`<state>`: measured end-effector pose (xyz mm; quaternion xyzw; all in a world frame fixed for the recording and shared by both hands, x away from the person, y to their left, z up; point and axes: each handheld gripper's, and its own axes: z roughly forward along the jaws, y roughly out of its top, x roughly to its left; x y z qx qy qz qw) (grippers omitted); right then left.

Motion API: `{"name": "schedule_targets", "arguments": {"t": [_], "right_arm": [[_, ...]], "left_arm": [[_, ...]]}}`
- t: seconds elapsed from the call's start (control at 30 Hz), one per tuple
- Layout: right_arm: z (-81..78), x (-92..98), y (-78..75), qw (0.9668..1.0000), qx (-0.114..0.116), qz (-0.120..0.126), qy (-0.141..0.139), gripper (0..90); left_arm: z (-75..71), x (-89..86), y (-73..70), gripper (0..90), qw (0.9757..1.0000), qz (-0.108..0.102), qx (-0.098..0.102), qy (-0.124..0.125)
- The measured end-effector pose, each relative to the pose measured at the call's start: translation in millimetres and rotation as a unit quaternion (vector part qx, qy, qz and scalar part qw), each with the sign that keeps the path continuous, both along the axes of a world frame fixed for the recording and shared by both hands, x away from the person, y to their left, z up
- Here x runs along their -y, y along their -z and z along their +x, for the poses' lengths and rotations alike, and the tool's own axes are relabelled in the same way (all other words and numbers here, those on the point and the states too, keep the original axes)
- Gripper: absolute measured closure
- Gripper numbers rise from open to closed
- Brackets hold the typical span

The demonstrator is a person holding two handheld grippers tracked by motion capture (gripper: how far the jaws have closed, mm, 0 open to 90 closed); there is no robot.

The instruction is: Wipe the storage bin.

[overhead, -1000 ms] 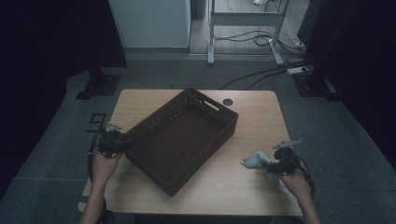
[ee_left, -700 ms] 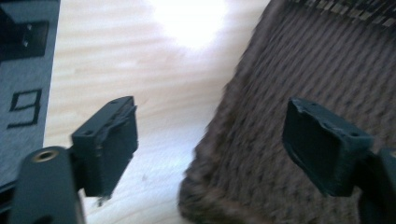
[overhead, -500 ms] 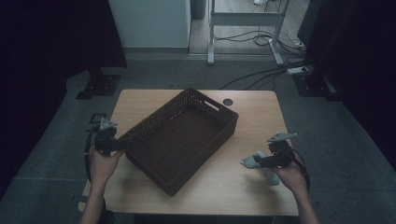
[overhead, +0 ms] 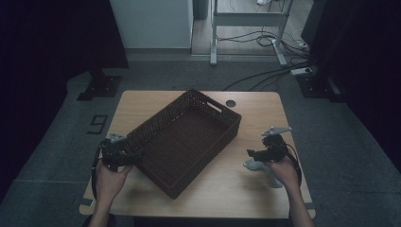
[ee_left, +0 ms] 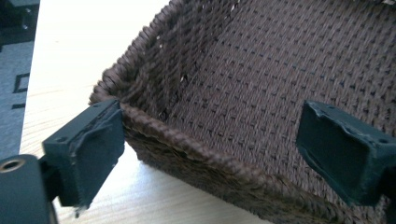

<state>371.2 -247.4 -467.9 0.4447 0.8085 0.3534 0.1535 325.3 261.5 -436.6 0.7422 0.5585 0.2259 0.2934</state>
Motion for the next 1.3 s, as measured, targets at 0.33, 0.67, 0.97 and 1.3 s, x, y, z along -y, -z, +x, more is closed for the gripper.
{"name": "schedule_targets", "arguments": {"t": [0.33, 0.67, 0.97, 1.3], "right_arm": [[-3.6, 0.1, 9.9, 0.9998, 0.003, -0.016, -0.011, 17.2], [-3.5, -9.8, 11.9, 0.9992, 0.001, -0.022, -0.032, 17.3], [-2.8, -17.4, 7.4, 0.9983, 0.003, 0.004, -0.058, 17.4], [4.3, -25.5, 7.8, 0.9971, 0.004, 0.006, -0.075, 18.0]], "left_arm": [[0.4, 0.4, 1.7, 16.2, 0.9988, 0.048, -0.002, -0.001], [12.0, -13.1, 4.1, 20.4, 0.9992, 0.038, -0.009, -0.004], [23.7, -22.3, 6.8, 29.4, 0.9995, 0.024, -0.018, 0.003], [35.5, -31.8, 6.7, 37.8, 0.9995, 0.026, -0.017, 0.01]]}}
